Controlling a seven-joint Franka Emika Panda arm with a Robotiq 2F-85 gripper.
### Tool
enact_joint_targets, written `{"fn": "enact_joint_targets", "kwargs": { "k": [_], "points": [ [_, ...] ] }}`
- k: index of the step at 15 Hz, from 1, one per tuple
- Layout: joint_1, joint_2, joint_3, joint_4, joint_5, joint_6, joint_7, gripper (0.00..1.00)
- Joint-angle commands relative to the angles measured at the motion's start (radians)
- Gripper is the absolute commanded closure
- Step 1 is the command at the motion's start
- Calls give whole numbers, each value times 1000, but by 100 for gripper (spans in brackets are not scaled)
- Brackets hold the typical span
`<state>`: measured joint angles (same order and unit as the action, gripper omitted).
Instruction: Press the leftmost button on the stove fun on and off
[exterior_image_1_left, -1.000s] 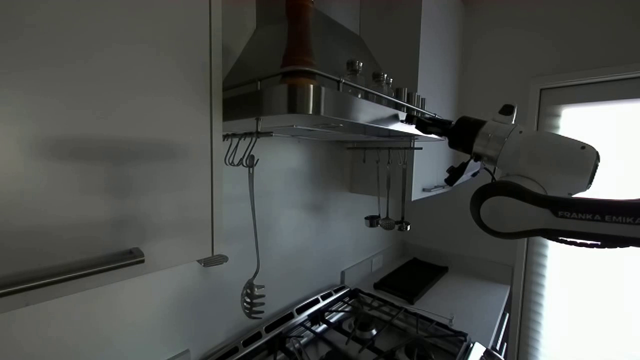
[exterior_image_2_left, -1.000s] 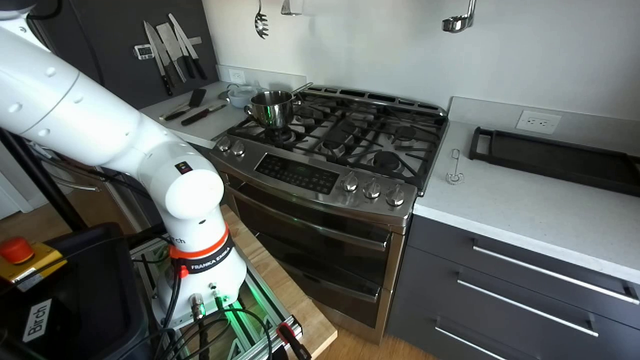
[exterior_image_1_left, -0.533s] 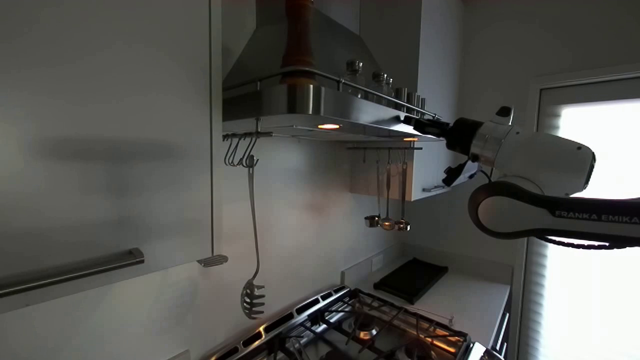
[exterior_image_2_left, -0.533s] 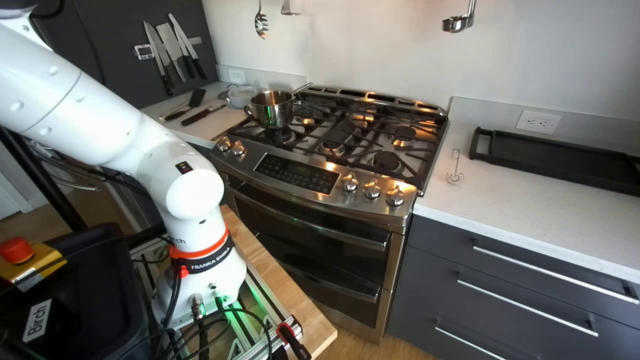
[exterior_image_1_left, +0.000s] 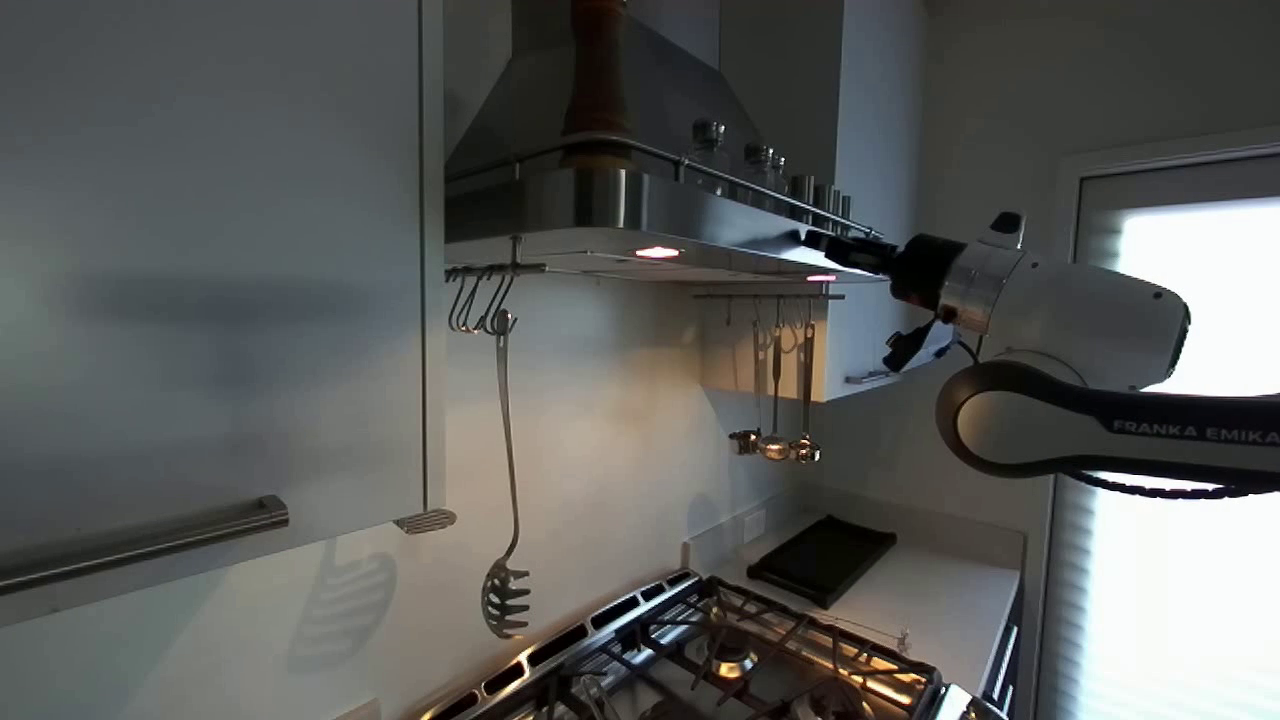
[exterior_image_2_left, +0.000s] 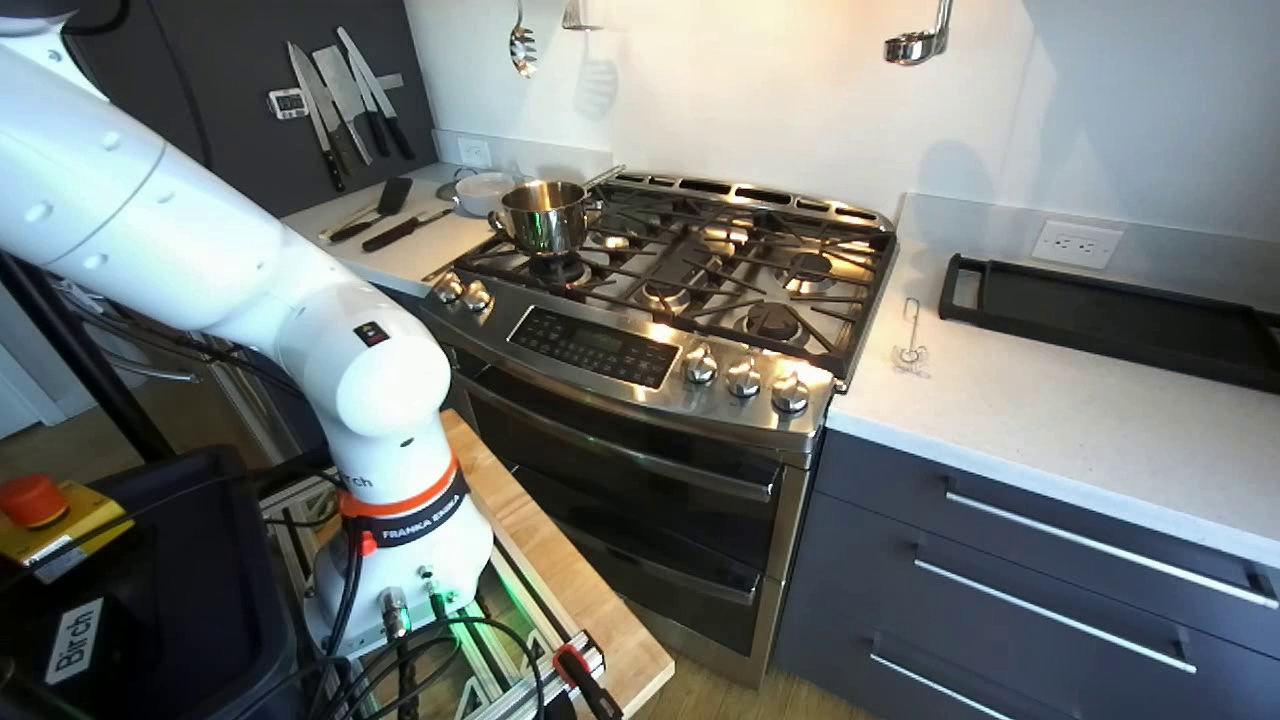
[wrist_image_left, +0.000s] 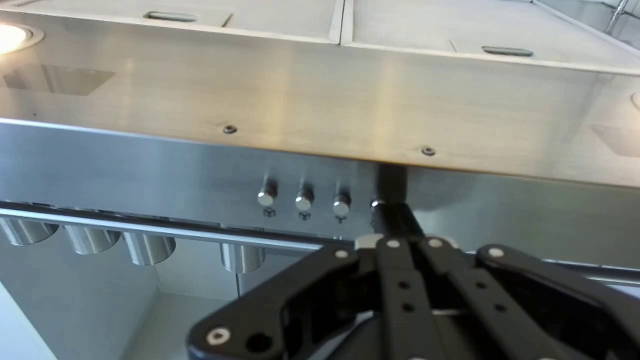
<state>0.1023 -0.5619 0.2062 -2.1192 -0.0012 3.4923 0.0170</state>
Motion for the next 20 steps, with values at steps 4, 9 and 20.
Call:
{"fn": "enact_joint_targets", "kwargs": {
  "k": [4, 9, 20],
  "points": [
    [29, 18, -13, 18, 4, -27, 10, 100],
    [12, -13, -6, 15, 6, -79, 6, 100],
    [-7, -55, 2, 36, 7, -174, 13, 37]
  ]
}}
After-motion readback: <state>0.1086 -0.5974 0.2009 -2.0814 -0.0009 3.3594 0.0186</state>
